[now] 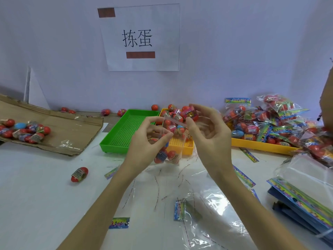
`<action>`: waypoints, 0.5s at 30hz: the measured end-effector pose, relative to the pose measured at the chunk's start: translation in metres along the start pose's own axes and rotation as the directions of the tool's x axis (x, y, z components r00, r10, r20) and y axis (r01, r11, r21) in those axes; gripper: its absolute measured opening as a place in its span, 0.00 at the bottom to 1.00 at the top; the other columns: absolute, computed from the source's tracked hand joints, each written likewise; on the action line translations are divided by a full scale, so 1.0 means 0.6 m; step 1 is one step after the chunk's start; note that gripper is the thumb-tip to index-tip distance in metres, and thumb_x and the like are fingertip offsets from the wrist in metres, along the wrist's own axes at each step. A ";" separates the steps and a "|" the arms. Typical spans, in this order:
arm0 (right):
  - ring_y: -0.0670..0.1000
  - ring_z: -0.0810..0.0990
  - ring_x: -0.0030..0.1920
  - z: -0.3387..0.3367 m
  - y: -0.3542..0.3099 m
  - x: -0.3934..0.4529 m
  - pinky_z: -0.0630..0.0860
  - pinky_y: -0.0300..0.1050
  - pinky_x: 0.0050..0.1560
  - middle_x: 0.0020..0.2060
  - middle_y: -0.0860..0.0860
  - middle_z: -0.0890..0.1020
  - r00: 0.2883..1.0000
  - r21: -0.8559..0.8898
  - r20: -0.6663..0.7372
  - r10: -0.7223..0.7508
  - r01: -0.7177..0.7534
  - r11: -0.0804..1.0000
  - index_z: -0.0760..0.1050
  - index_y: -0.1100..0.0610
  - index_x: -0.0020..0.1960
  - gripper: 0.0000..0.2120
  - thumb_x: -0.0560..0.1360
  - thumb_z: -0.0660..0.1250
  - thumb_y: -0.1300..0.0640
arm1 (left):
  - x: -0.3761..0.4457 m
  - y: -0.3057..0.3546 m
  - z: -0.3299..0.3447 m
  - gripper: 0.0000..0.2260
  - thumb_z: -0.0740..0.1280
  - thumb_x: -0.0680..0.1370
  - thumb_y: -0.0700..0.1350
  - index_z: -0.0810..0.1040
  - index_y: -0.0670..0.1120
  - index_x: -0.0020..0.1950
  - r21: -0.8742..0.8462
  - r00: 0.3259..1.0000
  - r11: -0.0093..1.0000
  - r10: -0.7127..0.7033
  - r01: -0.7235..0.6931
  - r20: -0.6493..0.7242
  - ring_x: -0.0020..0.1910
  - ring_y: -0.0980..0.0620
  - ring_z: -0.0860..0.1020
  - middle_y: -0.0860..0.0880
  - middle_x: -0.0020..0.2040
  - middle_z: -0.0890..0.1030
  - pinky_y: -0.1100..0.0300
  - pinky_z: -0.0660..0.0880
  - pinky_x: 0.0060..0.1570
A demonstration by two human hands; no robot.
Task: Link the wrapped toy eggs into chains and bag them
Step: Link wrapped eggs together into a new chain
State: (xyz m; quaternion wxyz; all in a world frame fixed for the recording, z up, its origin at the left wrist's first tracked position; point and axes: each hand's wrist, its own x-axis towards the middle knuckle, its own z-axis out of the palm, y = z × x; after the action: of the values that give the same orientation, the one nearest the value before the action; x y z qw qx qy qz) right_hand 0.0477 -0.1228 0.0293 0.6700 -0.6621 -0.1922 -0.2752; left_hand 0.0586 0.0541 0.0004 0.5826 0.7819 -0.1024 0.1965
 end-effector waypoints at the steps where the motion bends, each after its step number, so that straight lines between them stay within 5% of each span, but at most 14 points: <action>1: 0.47 0.84 0.52 0.001 -0.001 -0.001 0.80 0.36 0.50 0.54 0.50 0.83 1.000 -0.012 0.012 -0.004 0.004 1.000 0.79 0.49 0.62 0.14 0.79 0.73 0.60 | -0.001 -0.001 0.001 0.18 0.77 0.77 0.47 0.76 0.53 0.64 0.002 1.000 1.000 0.008 -0.008 0.003 0.48 0.54 0.85 0.54 0.48 0.87 0.50 0.83 0.54; 5: 0.45 0.85 0.52 0.002 0.006 -0.005 0.80 0.34 0.50 0.49 0.43 0.85 0.996 0.024 0.062 0.057 -0.058 0.998 0.78 0.53 0.60 0.15 0.76 0.76 0.61 | -0.003 -0.002 0.002 0.19 0.77 0.77 0.47 0.76 0.53 0.65 0.009 0.999 0.999 0.039 -0.039 0.016 0.49 0.54 0.85 0.55 0.48 0.86 0.46 0.84 0.52; 10: 0.44 0.84 0.49 -0.003 0.021 -0.006 0.81 0.36 0.47 0.48 0.43 0.84 0.991 -0.262 0.128 -0.028 0.061 0.963 0.76 0.55 0.57 0.16 0.73 0.78 0.60 | -0.002 0.001 0.004 0.19 0.78 0.76 0.44 0.77 0.52 0.64 -0.027 0.998 0.999 0.042 -0.040 0.053 0.51 0.52 0.85 0.53 0.49 0.87 0.49 0.84 0.53; 15: 0.38 0.81 0.55 -0.013 0.025 -0.002 0.77 0.30 0.54 0.53 0.41 0.84 0.974 -0.335 0.221 -0.048 0.122 0.934 0.78 0.52 0.64 0.19 0.75 0.76 0.61 | -0.001 0.002 0.002 0.19 0.77 0.77 0.40 0.78 0.50 0.65 -0.056 0.996 0.998 0.039 -0.035 0.086 0.52 0.51 0.85 0.51 0.51 0.87 0.54 0.83 0.53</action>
State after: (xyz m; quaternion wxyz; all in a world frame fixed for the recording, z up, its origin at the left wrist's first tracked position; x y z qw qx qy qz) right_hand 0.0555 -0.1306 0.0167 0.5065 -0.7858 -0.2388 -0.2625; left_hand 0.0577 0.0523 0.0005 0.5951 0.7715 -0.1475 0.1701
